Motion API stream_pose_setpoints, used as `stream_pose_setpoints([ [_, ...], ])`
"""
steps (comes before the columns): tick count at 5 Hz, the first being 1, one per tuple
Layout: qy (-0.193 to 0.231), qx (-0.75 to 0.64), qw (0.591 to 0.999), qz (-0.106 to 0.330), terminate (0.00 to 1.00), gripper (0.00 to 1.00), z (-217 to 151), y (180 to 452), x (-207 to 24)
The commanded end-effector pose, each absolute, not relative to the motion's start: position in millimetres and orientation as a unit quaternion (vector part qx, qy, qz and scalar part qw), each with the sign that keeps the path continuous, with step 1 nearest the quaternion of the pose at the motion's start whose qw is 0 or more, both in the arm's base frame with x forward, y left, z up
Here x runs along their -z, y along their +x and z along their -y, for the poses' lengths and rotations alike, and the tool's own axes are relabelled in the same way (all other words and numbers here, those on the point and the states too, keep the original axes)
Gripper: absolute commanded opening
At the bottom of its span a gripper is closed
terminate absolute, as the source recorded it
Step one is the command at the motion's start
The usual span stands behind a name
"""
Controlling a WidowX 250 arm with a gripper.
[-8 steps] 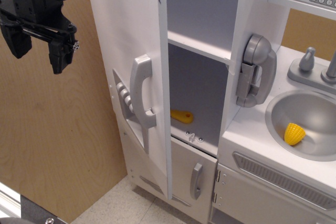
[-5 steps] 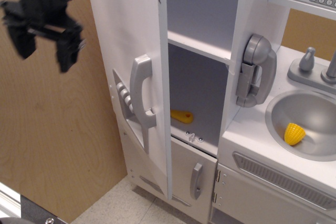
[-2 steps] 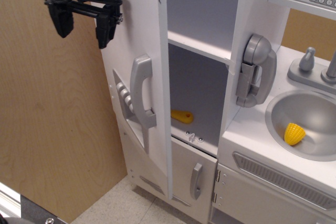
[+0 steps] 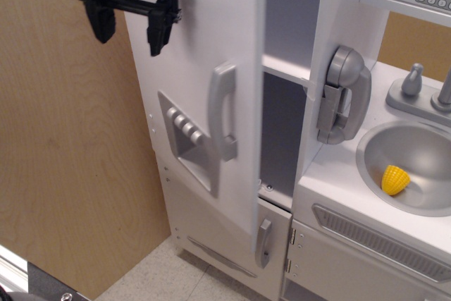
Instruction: Close fridge
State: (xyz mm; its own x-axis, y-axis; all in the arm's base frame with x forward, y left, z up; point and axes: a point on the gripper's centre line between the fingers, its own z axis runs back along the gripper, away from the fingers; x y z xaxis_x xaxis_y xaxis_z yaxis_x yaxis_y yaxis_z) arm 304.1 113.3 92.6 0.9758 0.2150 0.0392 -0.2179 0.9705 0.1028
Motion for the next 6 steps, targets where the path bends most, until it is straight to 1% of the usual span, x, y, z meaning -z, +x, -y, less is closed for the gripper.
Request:
stream_pose_setpoints([
  [1,0.048,-0.135,0.989,0.047,0.0,1.0,-115.8,332.0,-107.9],
  [2,0.047,-0.144,0.987,0.052,0.0,1.0,-115.1,338.4,-108.6],
  [3,0.047,-0.148,0.986,0.063,0.0,1.0,-115.1,338.4,-108.1],
  [4,0.036,-0.159,0.985,0.063,0.0,1.0,-114.2,341.1,-111.6],
  [6,0.032,-0.17,0.983,0.068,0.0,1.0,-114.1,346.9,-113.0],
])
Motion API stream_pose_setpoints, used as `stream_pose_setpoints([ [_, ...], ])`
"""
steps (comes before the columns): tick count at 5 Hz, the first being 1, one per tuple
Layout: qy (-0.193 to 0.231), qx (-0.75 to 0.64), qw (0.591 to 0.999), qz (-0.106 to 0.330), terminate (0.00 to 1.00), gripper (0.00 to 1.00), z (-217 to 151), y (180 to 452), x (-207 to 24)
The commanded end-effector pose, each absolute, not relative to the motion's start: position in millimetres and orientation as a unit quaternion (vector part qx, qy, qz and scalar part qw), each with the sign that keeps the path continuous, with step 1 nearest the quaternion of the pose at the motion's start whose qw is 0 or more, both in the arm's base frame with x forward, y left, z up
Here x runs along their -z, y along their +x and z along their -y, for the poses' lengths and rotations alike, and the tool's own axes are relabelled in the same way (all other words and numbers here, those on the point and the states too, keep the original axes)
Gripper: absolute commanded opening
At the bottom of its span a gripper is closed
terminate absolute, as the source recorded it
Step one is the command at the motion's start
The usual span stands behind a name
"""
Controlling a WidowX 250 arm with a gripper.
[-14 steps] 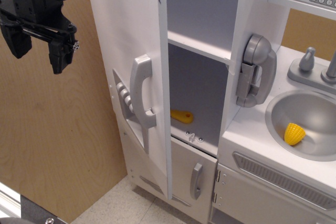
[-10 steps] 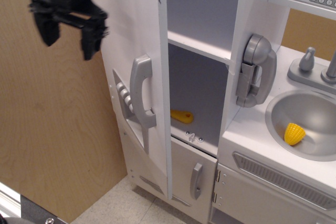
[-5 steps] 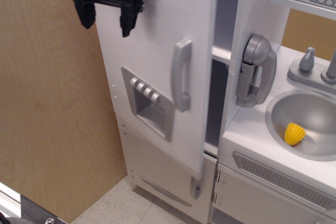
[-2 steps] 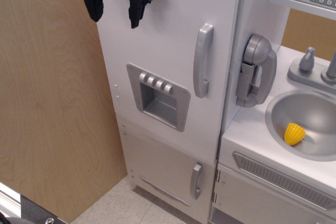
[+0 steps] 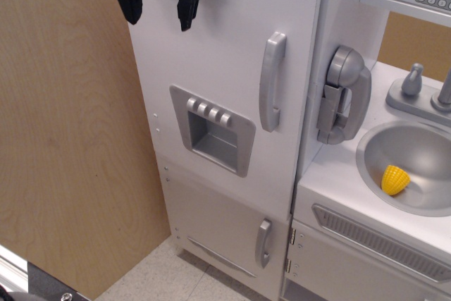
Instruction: Close fridge
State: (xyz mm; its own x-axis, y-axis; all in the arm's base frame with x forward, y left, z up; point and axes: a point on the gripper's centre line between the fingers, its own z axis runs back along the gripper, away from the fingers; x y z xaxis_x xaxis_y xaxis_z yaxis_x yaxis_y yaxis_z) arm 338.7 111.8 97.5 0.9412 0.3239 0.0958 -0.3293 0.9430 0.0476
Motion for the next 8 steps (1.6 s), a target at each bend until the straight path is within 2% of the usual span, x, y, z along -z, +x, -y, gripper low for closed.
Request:
stream_pose_setpoints([
  [1,0.031,-0.174,0.982,0.068,0.0,1.0,-114.0,350.0,-112.8],
  [4,0.028,-0.186,0.98,0.071,0.0,1.0,-113.6,356.6,-114.2],
  [5,0.03,-0.166,0.983,0.071,0.0,1.0,-114.0,342.4,-115.2],
  [7,0.05,-0.099,0.992,0.052,0.0,1.0,-123.0,288.9,-107.9],
  [8,0.079,-0.019,0.995,0.056,0.0,1.0,-126.9,263.9,-104.2],
])
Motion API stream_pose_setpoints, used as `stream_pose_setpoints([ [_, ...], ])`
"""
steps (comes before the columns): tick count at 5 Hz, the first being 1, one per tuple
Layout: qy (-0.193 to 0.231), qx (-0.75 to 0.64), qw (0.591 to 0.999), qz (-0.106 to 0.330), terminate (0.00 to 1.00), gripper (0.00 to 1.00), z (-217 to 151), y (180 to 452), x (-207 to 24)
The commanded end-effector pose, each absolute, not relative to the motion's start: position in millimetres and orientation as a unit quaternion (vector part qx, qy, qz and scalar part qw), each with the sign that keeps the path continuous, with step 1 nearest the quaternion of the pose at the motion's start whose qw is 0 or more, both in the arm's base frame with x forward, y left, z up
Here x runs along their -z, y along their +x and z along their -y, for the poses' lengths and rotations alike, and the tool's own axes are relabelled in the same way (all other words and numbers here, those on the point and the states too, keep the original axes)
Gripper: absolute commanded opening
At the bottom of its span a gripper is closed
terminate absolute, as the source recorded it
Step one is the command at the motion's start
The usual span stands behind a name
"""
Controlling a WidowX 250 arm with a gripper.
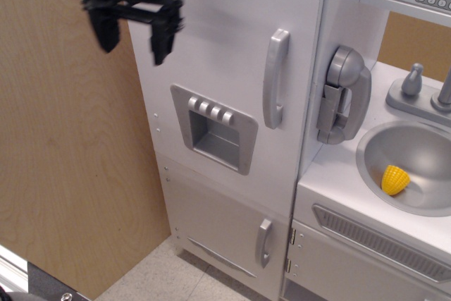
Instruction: Close fridge
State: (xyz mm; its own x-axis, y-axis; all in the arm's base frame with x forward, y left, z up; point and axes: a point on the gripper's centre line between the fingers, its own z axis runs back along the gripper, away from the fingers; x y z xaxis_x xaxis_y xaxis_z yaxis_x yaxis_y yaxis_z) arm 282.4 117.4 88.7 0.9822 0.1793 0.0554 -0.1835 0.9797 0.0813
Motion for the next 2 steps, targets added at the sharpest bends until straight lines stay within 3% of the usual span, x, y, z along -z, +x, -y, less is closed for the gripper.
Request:
stream_pose_setpoints([
  [1,0.079,-0.019,0.995,0.056,0.0,1.0,-126.9,263.9,-104.2],
  [2,0.079,-0.019,0.995,0.056,1.0,1.0,-126.9,263.9,-104.2],
])
